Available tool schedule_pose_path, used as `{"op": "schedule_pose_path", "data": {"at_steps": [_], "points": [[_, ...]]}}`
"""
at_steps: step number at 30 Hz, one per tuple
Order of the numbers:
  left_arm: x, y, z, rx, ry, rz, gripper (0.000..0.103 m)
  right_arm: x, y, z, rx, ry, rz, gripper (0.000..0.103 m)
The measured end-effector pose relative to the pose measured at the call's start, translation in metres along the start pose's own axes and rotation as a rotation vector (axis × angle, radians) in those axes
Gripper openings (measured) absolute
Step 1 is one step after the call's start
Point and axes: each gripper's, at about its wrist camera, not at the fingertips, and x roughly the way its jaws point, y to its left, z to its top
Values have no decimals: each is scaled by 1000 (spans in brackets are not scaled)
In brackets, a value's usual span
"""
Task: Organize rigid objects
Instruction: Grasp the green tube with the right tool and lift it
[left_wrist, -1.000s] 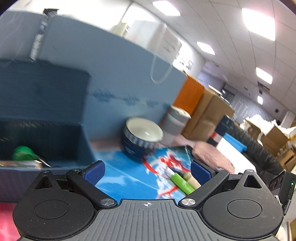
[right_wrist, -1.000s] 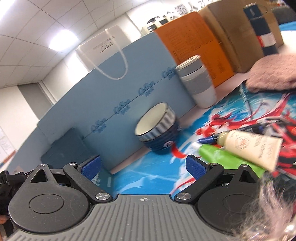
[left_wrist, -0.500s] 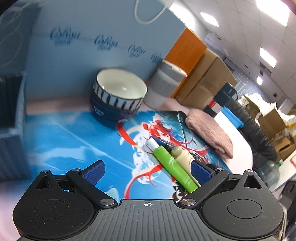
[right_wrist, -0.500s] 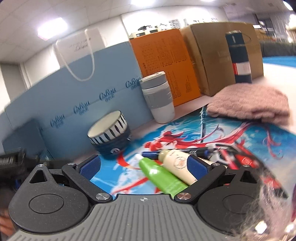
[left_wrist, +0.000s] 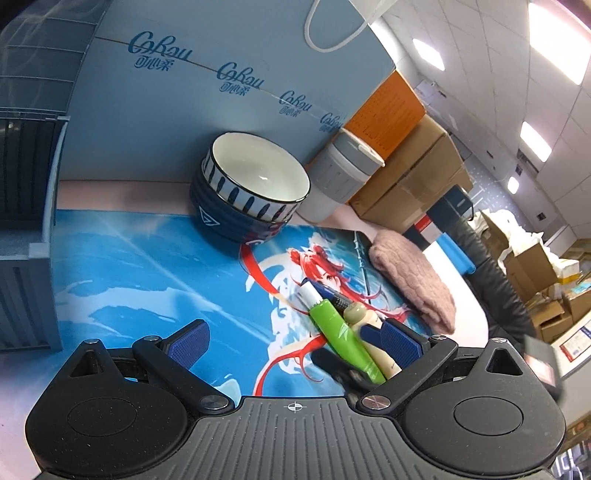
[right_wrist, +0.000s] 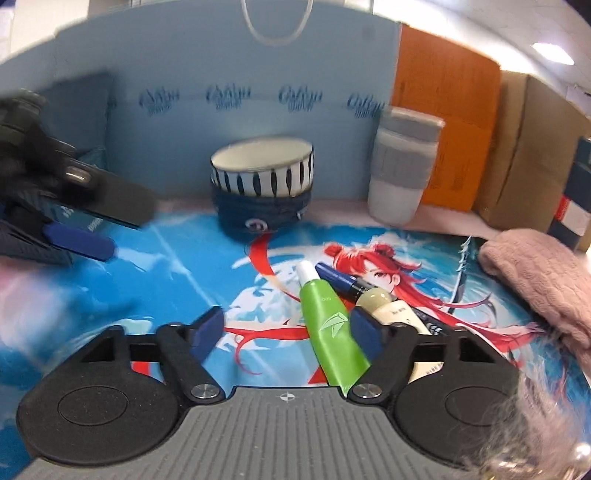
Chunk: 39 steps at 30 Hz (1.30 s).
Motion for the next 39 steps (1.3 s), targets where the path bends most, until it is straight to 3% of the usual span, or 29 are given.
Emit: {"op": "schedule_pose_path", "data": {"at_steps": [5, 11, 13, 15, 20, 32, 39], "points": [[-6, 4, 3, -13, -19, -11, 100, 30, -10, 11, 21, 43, -31, 54], [-8, 8, 5, -24, -25, -19, 100, 53, -25, 19, 97, 79, 5, 46], [-8, 9, 6, -27, -26, -20, 100, 57, -26, 20, 112, 77, 9, 44], [-9, 9, 6, -27, -28, -23, 100, 60, -26, 21, 124, 75, -1, 32], [-13, 10, 6, -26, -39, -26, 100, 58, -21, 21, 135, 69, 30, 28], [-29, -7, 4, 30, -74, -42, 100, -19, -10, 26, 213, -125, 68, 26], [-64, -14, -2, 95, -131, -20, 100, -72, 3, 32, 217, -260, 82, 24]]}}
